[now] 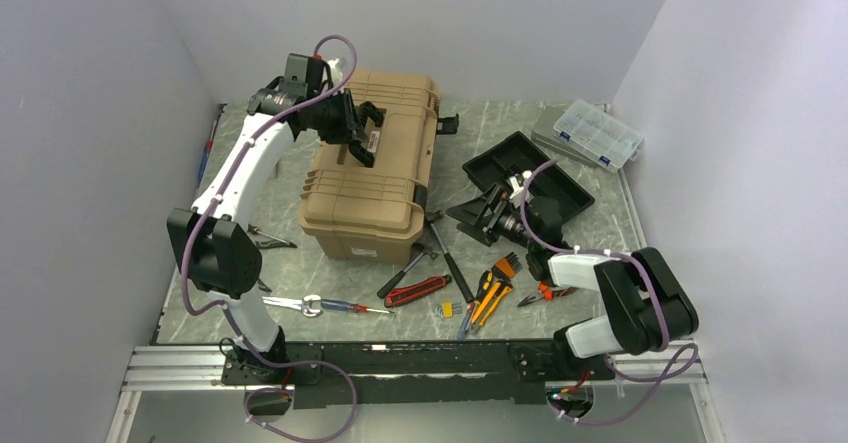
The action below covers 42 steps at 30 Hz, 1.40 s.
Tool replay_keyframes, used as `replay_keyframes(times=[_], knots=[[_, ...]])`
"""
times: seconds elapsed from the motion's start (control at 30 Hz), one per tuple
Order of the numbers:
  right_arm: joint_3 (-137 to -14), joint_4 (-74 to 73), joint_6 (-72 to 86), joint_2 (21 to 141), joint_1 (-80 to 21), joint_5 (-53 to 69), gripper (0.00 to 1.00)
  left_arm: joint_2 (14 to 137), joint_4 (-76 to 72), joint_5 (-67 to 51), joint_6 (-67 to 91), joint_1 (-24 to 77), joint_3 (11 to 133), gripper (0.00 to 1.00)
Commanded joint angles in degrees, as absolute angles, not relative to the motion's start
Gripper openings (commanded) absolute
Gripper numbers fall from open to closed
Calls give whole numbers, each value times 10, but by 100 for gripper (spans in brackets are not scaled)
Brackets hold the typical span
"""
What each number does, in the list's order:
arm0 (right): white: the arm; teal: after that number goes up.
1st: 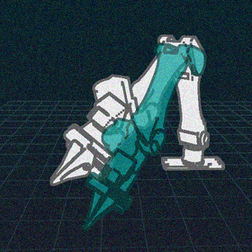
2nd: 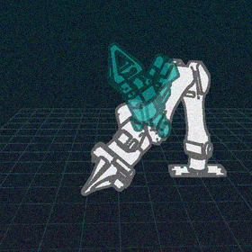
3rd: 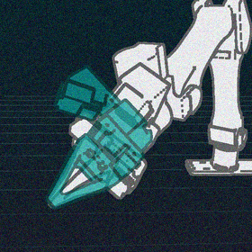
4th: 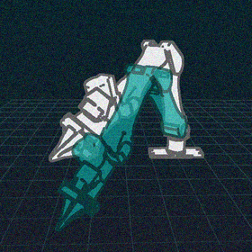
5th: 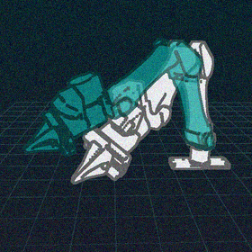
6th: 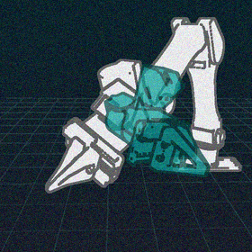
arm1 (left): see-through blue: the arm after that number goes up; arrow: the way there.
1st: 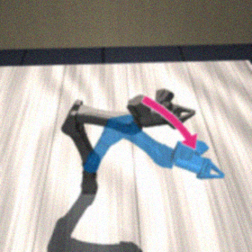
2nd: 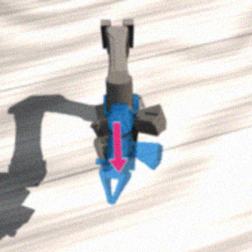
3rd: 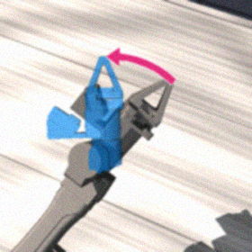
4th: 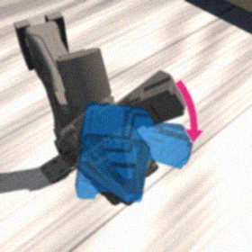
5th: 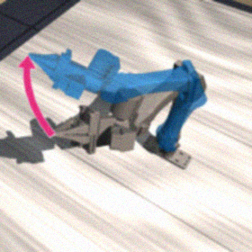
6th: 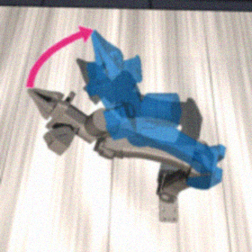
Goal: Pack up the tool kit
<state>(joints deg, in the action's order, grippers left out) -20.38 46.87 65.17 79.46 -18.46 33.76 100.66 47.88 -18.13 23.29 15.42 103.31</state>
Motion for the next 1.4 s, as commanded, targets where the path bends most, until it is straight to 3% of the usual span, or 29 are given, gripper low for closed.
replay_keyframes(times=[0.0,0.23,0.47,0.5,0.57,0.63,0.77,0.9,1.07,1.23,1.37], knots=[[-219,593,681,827,-184,364,100,991,392,-250,241,165,1035,0],[-225,624,693,855,-189,366,100,926,312,-319,324,106,986,0],[-222,610,686,853,-190,360,100,918,322,-339,292,71,903,1],[-224,603,682,849,-190,358,100,915,329,-330,283,70,897,9],[-226,585,673,842,-190,356,100,908,349,-301,260,69,902,43],[-228,570,666,834,-190,352,100,896,373,-281,239,70,915,70],[-231,547,654,824,-189,347,100,865,438,-210,192,85,953,97],[-234,532,645,821,-190,346,100,828,502,-113,154,104,961,99],[-231,535,649,827,-191,339,100,784,535,-6,130,103,881,99],[-238,546,654,838,-199,342,99,746,510,-28,149,76,755,99],[-254,465,628,830,-204,317,93,717,467,-95,163,35,687,99]])
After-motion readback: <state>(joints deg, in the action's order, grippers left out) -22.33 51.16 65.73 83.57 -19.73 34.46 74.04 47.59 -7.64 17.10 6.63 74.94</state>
